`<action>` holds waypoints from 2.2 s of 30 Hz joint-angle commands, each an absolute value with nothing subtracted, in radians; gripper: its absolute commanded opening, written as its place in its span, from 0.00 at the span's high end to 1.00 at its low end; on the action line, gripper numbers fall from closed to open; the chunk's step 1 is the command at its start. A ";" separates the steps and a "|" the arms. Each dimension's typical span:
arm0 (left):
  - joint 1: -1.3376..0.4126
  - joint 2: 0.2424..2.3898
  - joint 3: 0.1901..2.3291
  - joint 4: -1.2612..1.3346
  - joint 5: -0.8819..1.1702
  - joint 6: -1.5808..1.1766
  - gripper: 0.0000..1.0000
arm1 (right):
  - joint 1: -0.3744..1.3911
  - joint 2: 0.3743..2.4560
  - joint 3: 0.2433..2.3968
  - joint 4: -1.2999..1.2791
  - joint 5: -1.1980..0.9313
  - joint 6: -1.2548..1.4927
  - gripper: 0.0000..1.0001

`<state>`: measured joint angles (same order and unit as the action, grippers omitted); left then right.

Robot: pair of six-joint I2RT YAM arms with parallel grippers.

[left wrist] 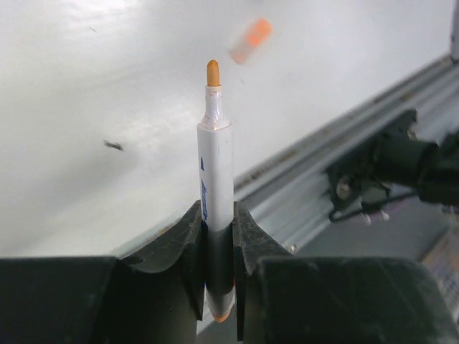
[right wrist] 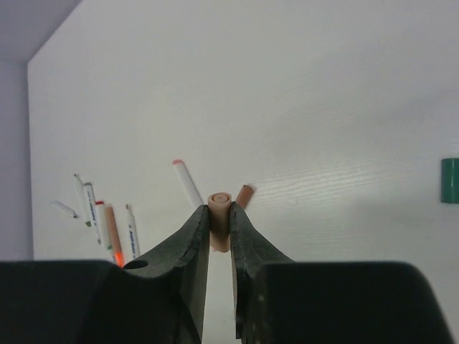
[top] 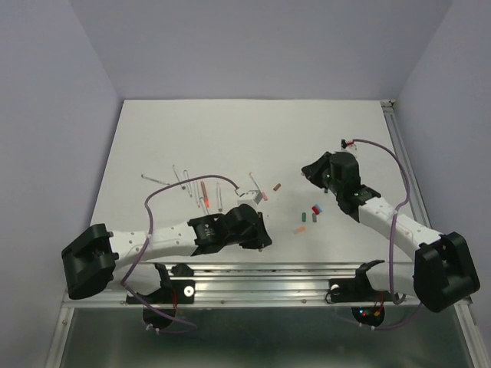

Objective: Open the pen caps

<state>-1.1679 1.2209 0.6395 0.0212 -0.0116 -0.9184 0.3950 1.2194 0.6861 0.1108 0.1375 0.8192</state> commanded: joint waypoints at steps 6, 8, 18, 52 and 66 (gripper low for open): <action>-0.881 1.354 0.827 -0.311 -0.208 -0.835 1.00 | 0.394 1.164 0.543 -0.073 0.098 0.686 0.94; -0.862 1.396 0.850 -0.322 -0.219 -0.813 0.98 | 0.394 1.160 0.534 -0.092 0.124 0.677 0.93; -0.838 1.545 0.916 -0.391 -0.264 -0.816 0.73 | 0.394 1.189 0.506 -0.113 0.071 0.666 0.82; -0.738 1.744 1.357 -0.441 -0.198 -0.706 0.09 | 0.394 0.752 0.560 -0.205 0.050 0.666 0.00; -0.724 2.077 1.670 -0.646 -0.229 -0.781 0.07 | 0.394 0.655 0.540 -0.268 0.196 0.618 0.00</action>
<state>-0.7292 2.0239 1.5986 -0.5644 -0.2035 -0.7563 0.3939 0.6674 0.5079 -0.2760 0.1421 0.6476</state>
